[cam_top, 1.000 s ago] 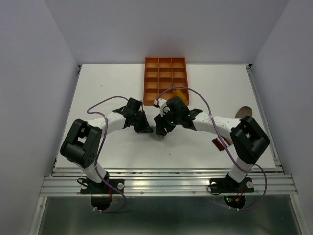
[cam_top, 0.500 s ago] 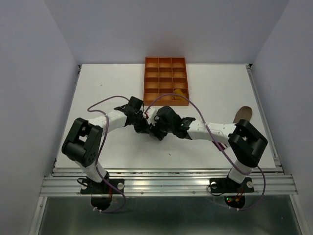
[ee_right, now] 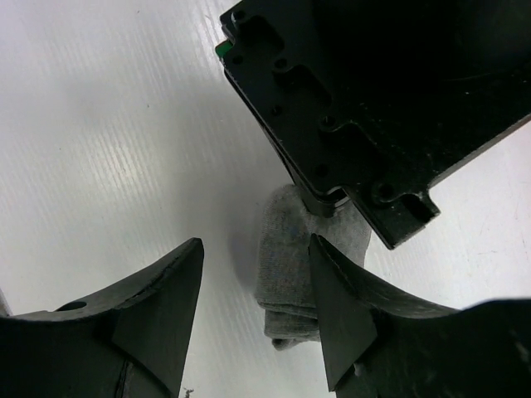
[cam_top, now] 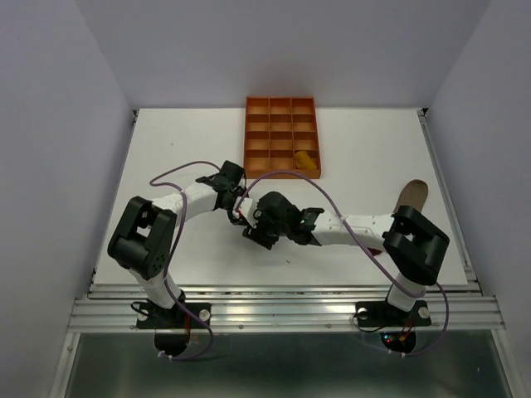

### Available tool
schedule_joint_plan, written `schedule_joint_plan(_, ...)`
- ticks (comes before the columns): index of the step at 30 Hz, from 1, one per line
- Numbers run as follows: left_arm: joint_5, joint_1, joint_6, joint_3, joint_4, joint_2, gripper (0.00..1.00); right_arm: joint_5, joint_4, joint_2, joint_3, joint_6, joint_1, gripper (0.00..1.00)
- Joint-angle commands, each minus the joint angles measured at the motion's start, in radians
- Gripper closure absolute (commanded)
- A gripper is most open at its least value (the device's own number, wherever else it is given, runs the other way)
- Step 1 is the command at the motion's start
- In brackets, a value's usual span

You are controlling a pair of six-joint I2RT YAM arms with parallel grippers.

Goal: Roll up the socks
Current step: Pick up the sock at the center of the board.

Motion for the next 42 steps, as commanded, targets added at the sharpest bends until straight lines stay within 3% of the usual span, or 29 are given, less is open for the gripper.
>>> schedule_joint_plan(1, -0.064, -0.006, 0.042, -0.006, -0.118, 0.031, 1.0, 0.071, 0.022, 0.036, 0.01, -0.015, 0.01, 0.41)
schedule_joint_plan(20, -0.068, -0.006, 0.091, 0.039, -0.177, 0.037, 1.0, 0.353, -0.031, 0.137, -0.022, 0.019, 0.01, 0.41)
schedule_joint_plan(28, -0.072, -0.004, 0.123, 0.075, -0.209, 0.065, 1.0, 0.355, -0.082, 0.173, -0.01, 0.019, 0.01, 0.47)
schedule_joint_plan(38, -0.049, -0.004, 0.145, 0.106, -0.23, 0.071, 1.0, 0.421, -0.096, 0.252, 0.001, 0.016, 0.01, 0.41)
schedule_joint_plan(42, -0.045, -0.004, 0.16, 0.118, -0.246, 0.08, 1.0, 0.43, -0.106, 0.285, 0.008, 0.013, 0.01, 0.43)
